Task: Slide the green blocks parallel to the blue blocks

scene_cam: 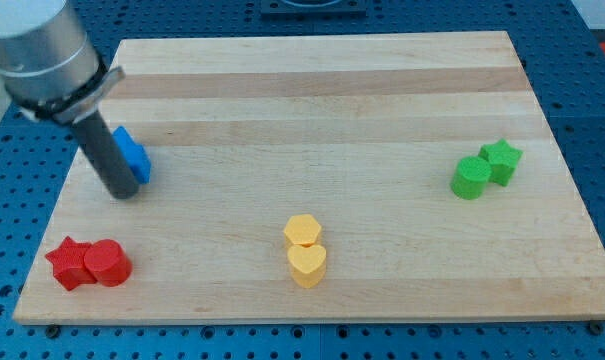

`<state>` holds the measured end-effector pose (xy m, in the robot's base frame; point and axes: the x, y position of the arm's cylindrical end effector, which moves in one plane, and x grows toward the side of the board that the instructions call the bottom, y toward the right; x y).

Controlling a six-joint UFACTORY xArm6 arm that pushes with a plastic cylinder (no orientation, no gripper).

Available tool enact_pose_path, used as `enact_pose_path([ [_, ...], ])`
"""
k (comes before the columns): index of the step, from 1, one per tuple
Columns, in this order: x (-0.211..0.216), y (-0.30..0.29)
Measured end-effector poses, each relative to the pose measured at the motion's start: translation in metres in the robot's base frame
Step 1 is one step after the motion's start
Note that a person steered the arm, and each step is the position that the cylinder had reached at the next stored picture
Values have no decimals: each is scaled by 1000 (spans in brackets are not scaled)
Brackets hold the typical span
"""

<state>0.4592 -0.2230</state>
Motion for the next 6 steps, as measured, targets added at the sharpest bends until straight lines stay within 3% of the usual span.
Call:
enact_pose_path([
  [1,-49,-1],
  [3,-48,0],
  [4,-14,56],
  [6,-13,227],
])
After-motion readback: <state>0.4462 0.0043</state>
